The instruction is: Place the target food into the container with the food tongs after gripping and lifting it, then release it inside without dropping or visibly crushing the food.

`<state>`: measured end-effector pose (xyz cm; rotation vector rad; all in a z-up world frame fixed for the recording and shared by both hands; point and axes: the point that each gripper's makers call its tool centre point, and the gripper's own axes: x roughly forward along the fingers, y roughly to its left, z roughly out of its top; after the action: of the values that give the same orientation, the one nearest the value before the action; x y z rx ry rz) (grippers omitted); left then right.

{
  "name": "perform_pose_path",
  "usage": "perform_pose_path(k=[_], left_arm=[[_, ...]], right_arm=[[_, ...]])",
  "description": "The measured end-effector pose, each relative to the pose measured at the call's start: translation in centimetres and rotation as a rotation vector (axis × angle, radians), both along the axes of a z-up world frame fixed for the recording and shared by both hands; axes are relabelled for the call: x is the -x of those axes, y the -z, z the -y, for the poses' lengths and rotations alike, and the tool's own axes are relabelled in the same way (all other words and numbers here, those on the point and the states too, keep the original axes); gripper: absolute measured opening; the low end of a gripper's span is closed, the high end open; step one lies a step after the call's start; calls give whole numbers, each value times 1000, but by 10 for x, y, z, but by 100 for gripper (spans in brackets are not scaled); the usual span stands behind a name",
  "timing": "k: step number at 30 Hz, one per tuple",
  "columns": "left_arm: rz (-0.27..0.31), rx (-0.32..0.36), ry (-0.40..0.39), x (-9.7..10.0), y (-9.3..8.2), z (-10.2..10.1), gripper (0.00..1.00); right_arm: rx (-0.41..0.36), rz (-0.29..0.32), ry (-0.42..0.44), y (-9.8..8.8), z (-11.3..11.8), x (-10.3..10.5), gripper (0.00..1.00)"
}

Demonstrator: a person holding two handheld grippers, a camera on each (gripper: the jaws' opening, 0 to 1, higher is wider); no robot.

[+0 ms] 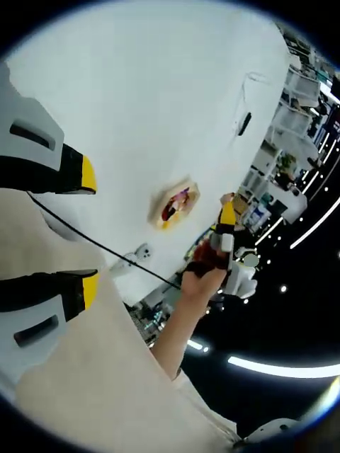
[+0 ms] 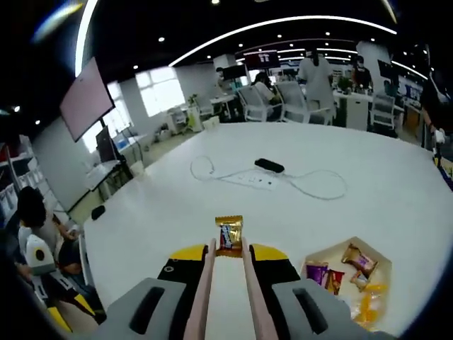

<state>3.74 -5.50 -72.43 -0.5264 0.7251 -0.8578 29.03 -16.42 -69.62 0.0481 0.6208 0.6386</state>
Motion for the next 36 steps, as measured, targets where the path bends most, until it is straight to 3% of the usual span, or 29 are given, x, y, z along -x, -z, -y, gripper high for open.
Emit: perform_pose_path(k=[16,22,27,36], left_arm=[[10,-2,66,-3,-2,16,42],[5,-2,71,-1,-1,17,42],[-1,-4,73,0,1,18,41],[-14,-6,74,2,4,19,41]], right_arm=[[19,20,74,-6,43,0,19],[14,19,93,-5,48,2,20],[23,0,86,4,45,10,20],[69,-68,62,42,49,31,21]])
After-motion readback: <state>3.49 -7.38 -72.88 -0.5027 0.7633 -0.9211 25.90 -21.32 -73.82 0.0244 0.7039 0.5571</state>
